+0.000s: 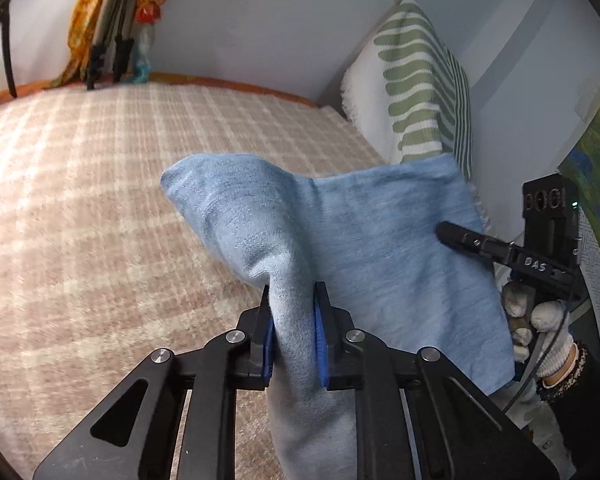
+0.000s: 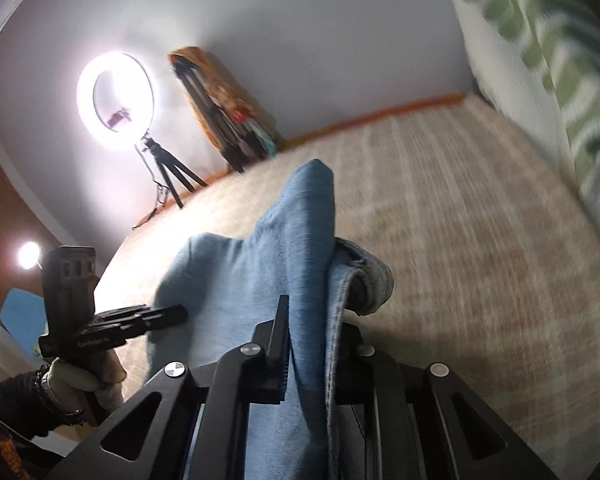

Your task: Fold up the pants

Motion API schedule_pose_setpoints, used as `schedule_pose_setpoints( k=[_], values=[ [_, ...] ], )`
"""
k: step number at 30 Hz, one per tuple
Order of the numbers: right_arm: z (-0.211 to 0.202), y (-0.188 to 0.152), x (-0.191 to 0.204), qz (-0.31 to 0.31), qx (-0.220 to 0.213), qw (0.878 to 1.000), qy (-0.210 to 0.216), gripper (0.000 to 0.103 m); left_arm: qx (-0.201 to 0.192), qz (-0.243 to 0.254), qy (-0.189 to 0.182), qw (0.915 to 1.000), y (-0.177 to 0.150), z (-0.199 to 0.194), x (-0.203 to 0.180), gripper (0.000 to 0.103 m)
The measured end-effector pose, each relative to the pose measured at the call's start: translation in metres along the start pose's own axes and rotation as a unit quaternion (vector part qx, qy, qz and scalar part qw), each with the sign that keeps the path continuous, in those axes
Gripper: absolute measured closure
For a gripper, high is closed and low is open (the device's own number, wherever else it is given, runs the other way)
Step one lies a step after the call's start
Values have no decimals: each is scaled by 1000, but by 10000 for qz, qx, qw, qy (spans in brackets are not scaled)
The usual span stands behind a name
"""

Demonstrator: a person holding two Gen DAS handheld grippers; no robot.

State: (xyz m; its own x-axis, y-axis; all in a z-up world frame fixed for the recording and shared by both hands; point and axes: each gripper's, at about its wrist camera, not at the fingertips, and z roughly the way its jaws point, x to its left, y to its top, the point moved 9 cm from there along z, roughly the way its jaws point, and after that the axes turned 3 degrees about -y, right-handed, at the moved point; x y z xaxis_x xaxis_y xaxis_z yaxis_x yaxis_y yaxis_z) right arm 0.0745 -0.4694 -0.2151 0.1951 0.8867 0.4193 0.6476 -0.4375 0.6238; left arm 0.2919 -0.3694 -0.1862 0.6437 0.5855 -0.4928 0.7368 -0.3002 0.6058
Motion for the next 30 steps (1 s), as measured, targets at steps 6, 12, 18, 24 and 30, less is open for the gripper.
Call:
schedule_pose_setpoints(
  k=[6, 12, 18, 24, 30],
  values=[
    [-9, 42, 31, -310, -339, 9989, 2, 92, -311, 161, 123, 9993, 41, -24, 0, 89],
    [7, 101, 36, -250, -665, 9975, 30, 92, -513, 372, 330, 9974, 101, -28, 11, 89],
    [54, 156, 25, -104, -750, 9971, -37, 92, -490, 482, 462, 9966, 153, -4, 36, 90],
    [108, 196, 0, 31, -735, 9971, -172, 92, -457, 475, 530, 9964, 192, 32, 60, 90],
    [159, 215, -25, 55, -616, 9977, -280, 92, -364, 343, 591, 9970, 208, 66, 90, 89]
  ],
)
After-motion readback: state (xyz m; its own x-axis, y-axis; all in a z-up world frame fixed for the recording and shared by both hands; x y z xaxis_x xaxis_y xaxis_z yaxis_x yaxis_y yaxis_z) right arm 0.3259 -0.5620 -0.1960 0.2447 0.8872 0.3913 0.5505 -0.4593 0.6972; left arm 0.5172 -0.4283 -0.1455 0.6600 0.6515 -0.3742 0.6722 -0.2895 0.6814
